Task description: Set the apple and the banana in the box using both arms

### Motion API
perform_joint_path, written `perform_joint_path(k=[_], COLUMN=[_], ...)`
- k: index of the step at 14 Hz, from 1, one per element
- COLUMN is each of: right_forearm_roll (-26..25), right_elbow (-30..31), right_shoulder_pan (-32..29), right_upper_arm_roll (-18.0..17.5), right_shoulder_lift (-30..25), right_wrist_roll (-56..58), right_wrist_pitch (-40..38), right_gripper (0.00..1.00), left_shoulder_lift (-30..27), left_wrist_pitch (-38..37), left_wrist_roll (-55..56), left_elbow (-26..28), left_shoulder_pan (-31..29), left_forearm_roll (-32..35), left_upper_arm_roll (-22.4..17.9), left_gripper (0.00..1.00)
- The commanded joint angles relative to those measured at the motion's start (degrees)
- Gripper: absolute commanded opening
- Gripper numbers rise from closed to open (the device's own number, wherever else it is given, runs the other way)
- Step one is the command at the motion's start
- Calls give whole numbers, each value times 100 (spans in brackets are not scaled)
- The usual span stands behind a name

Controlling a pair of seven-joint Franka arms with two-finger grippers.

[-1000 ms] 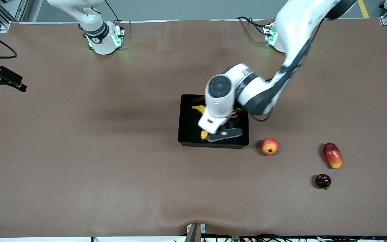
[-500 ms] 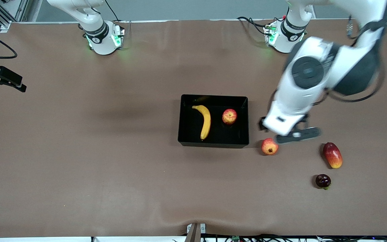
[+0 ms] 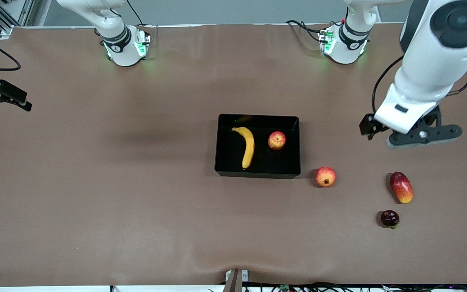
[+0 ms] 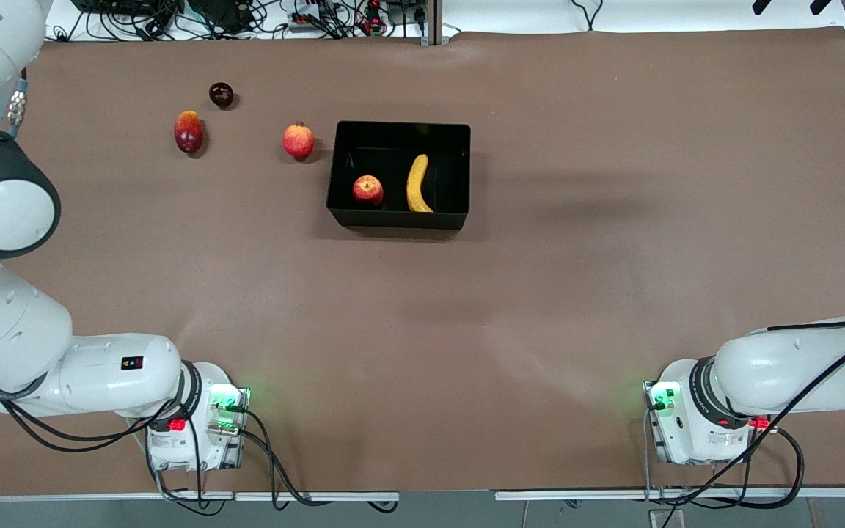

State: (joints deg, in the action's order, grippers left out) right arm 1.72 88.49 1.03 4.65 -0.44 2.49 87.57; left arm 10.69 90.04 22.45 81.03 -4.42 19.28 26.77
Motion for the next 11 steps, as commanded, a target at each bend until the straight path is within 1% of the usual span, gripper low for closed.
perform_joint_path(k=[1, 2, 3, 4, 5, 6, 9, 10, 11], right_forearm_roll=[4, 4, 4, 4, 4, 4, 4, 4, 4], right_elbow=[11, 19, 19, 11, 19, 11, 19, 19, 19], right_shoulder_pan=[-59, -59, -59, -59, -59, -59, -59, -59, -59], right_upper_arm_roll=[-34, -34, -34, -34, -34, -34, -34, -34, -34], right_shoulder_lift=[-26, -26, -26, -26, -26, -26, -26, -26, -26], right_wrist_roll=[23, 23, 23, 23, 23, 23, 23, 23, 15], right_wrist_pitch=[-12, -12, -12, -12, -12, -12, -12, -12, -12], right_gripper=[100, 100, 100, 100, 100, 100, 100, 100, 100], left_shoulder_lift=[-408, -540, -637, -743, -831, -954, -1279, -1419, -1455], left_wrist_pitch=[-100, -144, -319, -416, -434, -443, -443, -452, -452], left_wrist_roll=[-617, -906, -1135, -1303, -1427, -1497, -1516, -1516, -1524], left_elbow=[141, 193, 194, 211, 246, 342, 720, 817, 827], left_shoulder_pan=[-234, -217, -130, 88, 308, 406, 389, 424, 416], left_forearm_roll=[-152, -257, -528, -914, -1126, -1224, -1234, -1225, -1243], left_upper_arm_roll=[-49, -215, -486, -933, -1372, -1551, -1640, -1753, -1789], left_gripper=[100, 100, 100, 100, 100, 100, 100, 100, 100])
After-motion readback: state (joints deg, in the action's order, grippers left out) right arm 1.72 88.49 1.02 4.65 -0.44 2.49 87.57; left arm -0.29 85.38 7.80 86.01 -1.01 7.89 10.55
